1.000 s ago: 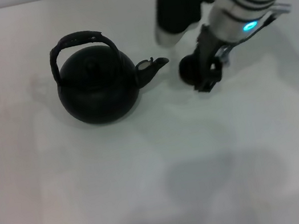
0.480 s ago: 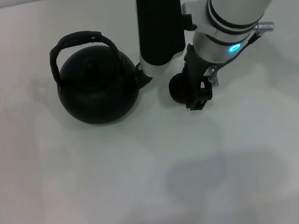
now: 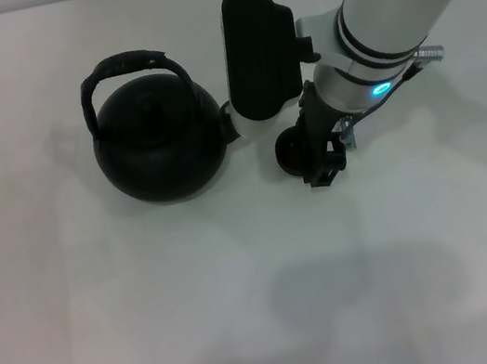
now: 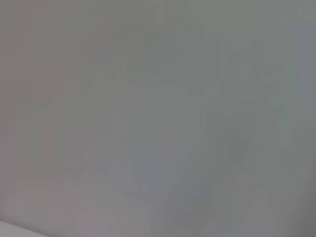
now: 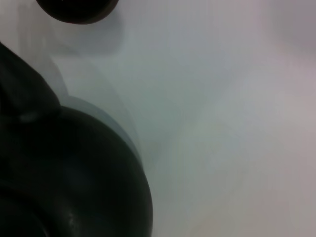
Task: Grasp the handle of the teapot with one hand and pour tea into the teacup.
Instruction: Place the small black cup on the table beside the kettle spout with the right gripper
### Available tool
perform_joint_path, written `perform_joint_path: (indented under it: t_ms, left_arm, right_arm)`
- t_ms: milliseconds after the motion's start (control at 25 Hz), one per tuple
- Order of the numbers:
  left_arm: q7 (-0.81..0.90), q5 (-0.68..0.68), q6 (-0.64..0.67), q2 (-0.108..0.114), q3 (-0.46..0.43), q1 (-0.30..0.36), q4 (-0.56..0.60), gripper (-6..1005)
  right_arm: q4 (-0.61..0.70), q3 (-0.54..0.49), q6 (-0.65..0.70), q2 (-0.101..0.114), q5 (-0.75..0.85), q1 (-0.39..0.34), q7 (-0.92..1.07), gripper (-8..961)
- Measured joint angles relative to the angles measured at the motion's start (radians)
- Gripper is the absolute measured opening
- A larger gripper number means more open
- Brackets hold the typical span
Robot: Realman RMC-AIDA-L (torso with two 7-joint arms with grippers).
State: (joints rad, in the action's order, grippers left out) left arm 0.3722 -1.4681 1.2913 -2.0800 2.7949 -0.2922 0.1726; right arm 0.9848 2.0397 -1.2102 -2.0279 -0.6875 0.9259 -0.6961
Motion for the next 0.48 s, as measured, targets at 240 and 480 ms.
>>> perform_joint_path:
  t_ms: [240, 480]
  left_arm:
    - [0.001, 0.001, 0.010, -0.001, 0.000, 0.002, 0.001, 831]
    - [0.001, 0.000, 0.013, -0.002, 0.000, 0.002, 0.002, 831]
  right_arm:
    - [0.000, 0.021, 0.003, 0.000, -0.001, 0.002, 0.001, 743]
    - [-0.002, 0.022, 0.003, 0.000, 0.000, 0.000, -0.003, 752]
